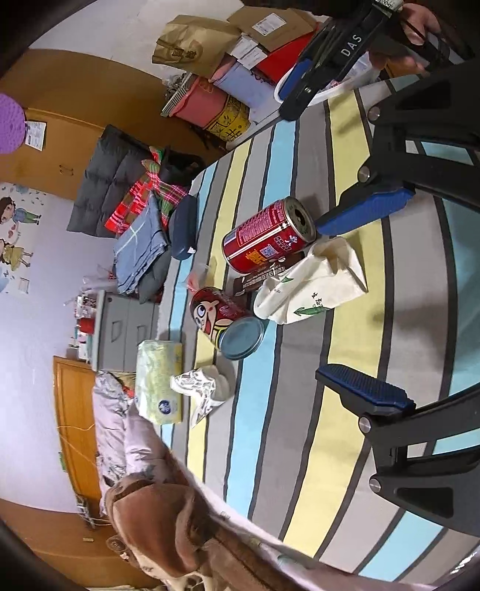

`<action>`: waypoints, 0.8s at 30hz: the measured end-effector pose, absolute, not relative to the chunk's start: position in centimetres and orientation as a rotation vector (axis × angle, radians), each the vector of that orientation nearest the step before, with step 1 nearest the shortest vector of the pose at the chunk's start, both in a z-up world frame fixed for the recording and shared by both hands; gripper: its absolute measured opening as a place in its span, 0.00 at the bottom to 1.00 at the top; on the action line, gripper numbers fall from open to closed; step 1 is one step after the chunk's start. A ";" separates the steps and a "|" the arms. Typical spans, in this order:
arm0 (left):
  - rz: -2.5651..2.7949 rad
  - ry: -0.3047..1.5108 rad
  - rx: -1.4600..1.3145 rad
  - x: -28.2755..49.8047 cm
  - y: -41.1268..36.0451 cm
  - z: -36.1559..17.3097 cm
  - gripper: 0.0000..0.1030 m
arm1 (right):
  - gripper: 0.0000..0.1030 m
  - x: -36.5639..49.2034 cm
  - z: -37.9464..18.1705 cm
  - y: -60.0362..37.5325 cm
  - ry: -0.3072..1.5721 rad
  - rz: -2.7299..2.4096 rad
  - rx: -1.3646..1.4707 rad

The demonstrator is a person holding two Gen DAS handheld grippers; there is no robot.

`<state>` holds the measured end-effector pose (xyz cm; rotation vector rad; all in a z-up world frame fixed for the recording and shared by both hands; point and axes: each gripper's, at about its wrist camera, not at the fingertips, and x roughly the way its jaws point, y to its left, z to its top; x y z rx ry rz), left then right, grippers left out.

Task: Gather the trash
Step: 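Grasp the red drink can with the right tool while the left grasps the white cloth bag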

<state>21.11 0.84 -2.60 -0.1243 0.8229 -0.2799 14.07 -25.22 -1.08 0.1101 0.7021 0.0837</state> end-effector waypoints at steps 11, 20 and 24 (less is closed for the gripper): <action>-0.296 0.908 -0.108 25.1 -0.8 -5.5 0.70 | 0.61 18.1 -1.0 -22.3 0.731 0.169 0.104; -0.236 0.982 -0.044 26.7 1.1 -7.3 0.70 | 0.61 20.1 -1.9 -19.8 0.782 0.231 0.086; -0.241 0.975 -0.051 26.7 2.7 -7.3 0.70 | 0.61 20.8 -2.4 -19.3 0.803 0.239 0.082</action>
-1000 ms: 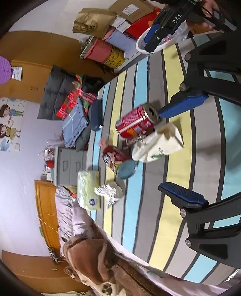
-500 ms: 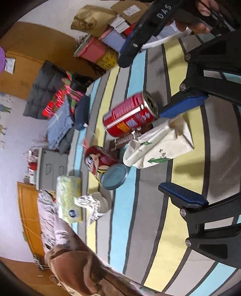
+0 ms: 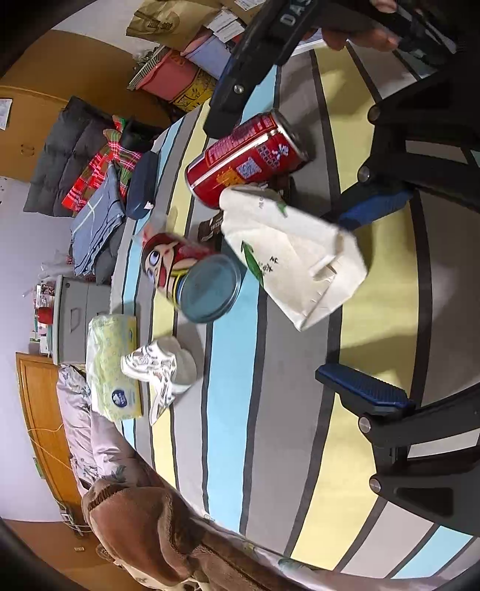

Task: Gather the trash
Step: 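Grasp the red drink can with the right tool while the left grasps the white cloth bag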

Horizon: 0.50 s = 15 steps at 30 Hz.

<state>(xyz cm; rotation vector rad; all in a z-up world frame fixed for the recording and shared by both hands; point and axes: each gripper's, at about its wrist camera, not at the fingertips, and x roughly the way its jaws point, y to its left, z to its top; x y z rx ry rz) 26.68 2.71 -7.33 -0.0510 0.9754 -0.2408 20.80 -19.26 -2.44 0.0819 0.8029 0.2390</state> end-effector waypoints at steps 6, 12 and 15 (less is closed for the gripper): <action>-0.301 0.947 -0.017 26.9 3.0 -6.7 0.70 | 0.61 21.7 -3.3 -18.9 0.849 0.239 0.093; -0.357 0.938 0.023 27.8 2.3 -6.2 0.70 | 0.61 22.2 -4.0 -18.9 0.890 0.257 0.100; -0.386 0.946 0.047 28.3 1.5 -6.4 0.70 | 0.61 22.2 -4.0 -19.0 0.900 0.246 0.078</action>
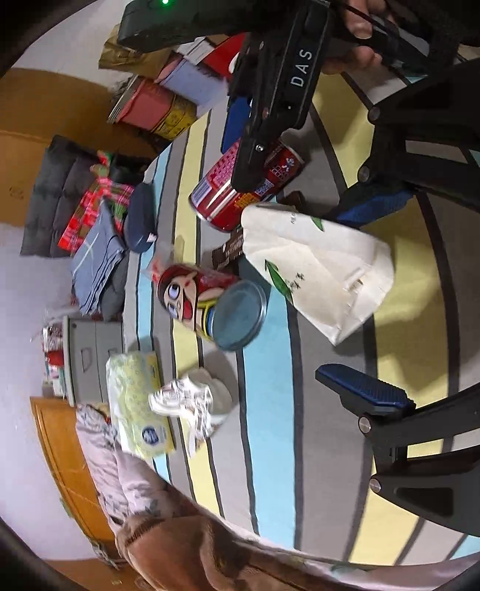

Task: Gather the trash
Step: 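Grasp the red drink can with the right tool while the left grasps the white cloth bag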

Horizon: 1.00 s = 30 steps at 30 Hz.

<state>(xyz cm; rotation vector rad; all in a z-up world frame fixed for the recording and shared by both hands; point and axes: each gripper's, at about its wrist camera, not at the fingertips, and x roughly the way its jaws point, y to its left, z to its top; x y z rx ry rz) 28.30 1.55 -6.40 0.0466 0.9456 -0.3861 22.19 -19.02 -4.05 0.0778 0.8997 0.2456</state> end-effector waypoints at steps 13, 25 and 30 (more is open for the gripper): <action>-0.472 0.983 0.084 30.6 0.2 -7.2 0.70 | 0.55 22.3 -4.2 -20.6 0.900 0.268 0.093; -0.497 0.965 -0.004 30.3 0.6 -6.5 0.39 | 0.54 22.0 -4.3 -21.0 0.882 0.255 0.100; -0.482 0.958 -0.003 29.8 0.6 -6.4 0.32 | 0.54 21.6 -4.2 -21.3 0.873 0.243 0.105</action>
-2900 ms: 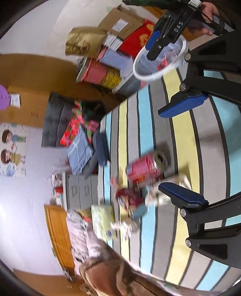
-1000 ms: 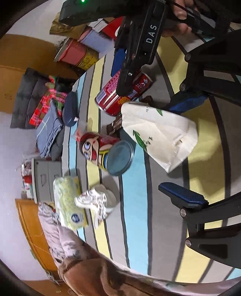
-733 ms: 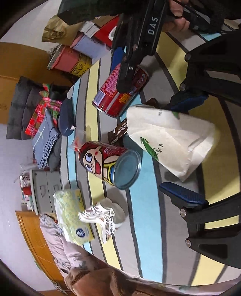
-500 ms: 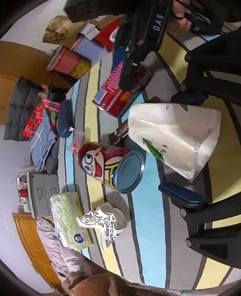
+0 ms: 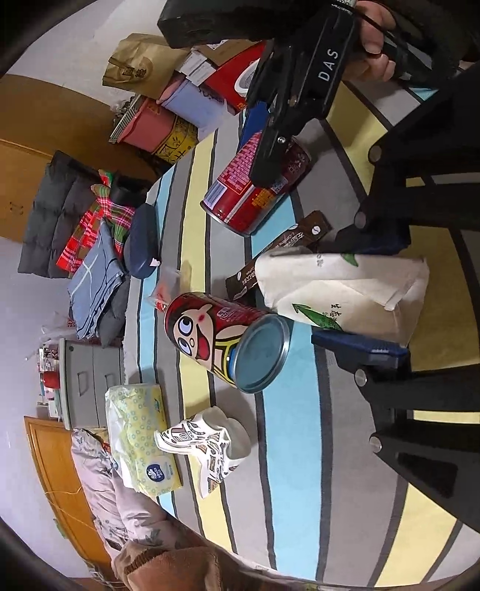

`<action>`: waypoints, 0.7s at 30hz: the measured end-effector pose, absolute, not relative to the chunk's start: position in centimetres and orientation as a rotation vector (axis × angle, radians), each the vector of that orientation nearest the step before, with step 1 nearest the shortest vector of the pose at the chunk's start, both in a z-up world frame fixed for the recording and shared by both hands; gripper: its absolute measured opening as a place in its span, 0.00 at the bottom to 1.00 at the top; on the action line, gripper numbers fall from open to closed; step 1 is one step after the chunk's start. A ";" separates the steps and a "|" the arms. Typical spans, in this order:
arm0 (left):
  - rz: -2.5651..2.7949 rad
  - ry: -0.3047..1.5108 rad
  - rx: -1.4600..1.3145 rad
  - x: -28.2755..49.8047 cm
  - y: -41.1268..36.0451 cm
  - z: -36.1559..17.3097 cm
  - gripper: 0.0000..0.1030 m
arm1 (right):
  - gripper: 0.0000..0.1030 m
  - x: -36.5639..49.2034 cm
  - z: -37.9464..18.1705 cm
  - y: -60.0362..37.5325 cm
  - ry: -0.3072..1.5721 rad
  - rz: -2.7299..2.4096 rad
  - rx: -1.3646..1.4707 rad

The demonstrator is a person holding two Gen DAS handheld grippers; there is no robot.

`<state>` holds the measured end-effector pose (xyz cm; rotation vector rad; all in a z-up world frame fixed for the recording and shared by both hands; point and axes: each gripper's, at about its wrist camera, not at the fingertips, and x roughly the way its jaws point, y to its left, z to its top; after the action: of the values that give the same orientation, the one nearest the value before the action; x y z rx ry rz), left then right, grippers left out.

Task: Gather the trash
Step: 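Grasp the red drink can with the right tool while the left grasps the white cloth bag, then carry the red can and white cloth bag over the bin while both tools open to drop them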

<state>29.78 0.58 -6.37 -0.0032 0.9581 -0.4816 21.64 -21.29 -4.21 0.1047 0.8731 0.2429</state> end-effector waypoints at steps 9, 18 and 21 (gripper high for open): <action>-0.455 0.915 -0.005 28.0 0.7 -4.7 0.29 | 0.53 20.2 -3.5 -22.3 0.834 0.220 0.143; -0.471 0.876 0.022 25.8 -1.3 -3.0 0.29 | 0.51 18.1 -2.6 -23.5 0.787 0.185 0.154; -0.484 0.865 0.025 25.0 -2.0 -2.4 0.29 | 0.51 17.4 -2.6 -24.0 0.772 0.168 0.158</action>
<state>24.99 -2.03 -2.44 0.0246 0.8653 -0.4844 17.38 -24.03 -2.55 0.1580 0.7725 0.1677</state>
